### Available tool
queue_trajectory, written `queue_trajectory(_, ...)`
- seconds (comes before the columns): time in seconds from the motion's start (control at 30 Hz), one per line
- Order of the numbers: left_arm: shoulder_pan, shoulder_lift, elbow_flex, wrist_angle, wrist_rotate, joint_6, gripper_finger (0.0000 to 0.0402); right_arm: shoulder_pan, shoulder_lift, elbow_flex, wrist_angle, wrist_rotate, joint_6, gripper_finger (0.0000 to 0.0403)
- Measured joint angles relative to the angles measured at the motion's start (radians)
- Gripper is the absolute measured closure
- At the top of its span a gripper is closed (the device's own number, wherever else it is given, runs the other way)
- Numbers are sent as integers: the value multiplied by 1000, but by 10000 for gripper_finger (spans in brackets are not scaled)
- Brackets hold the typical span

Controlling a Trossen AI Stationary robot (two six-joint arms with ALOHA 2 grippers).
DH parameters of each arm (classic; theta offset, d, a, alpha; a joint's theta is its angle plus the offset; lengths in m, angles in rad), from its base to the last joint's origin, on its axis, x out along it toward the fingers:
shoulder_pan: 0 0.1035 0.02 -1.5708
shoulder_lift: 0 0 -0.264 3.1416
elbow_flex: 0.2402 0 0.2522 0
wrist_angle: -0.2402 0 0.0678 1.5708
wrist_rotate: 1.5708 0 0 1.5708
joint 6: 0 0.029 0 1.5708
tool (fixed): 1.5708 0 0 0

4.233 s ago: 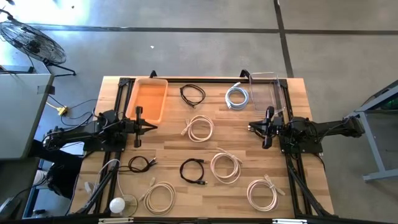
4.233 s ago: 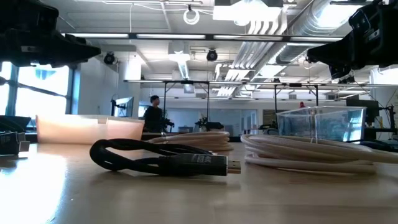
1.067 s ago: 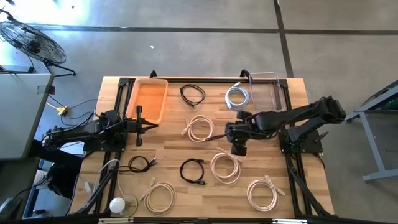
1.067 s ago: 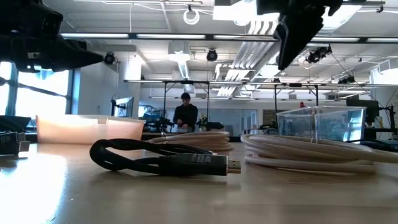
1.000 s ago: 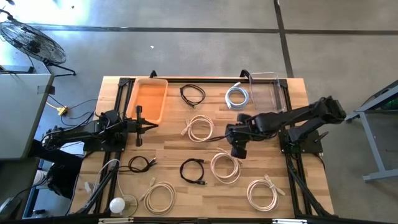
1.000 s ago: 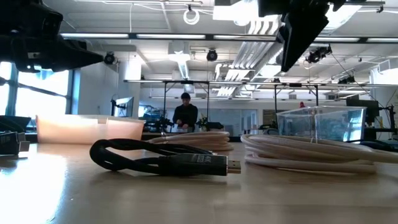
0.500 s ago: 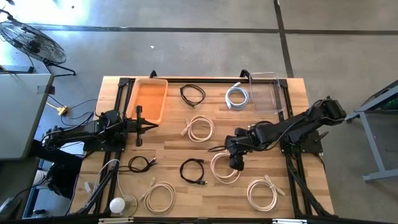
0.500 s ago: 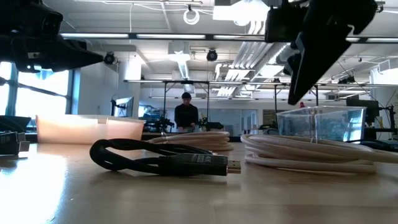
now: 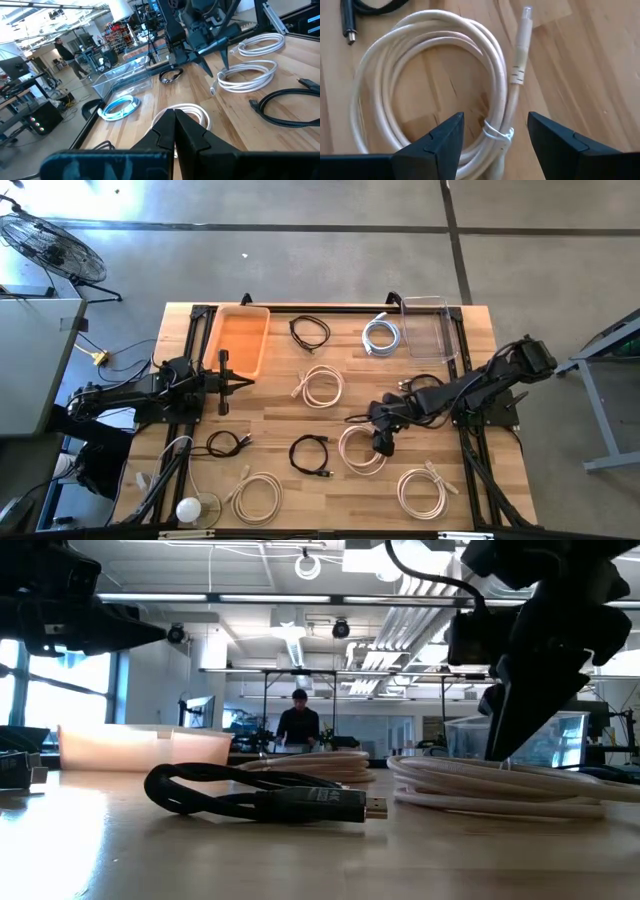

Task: Sort HDMI cables
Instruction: Put the brown HDMI cable into the orange bin

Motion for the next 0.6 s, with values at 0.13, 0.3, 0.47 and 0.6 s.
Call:
queue_trajectory(0.13,0,0,0,0,-1,0,401,1,30,-24,57,-15,0,192)
queue_trajectory(0.3,0,0,0,0,-1,0,401,0,140,-17,127,-41,-21,193)
queue_trajectory(0.47,0,0,0,0,-1,0,401,0,204,14,155,-13,-93,239)
queue_trajectory(0.6,0,0,0,0,-1,0,401,-11,208,35,141,-8,-106,345)
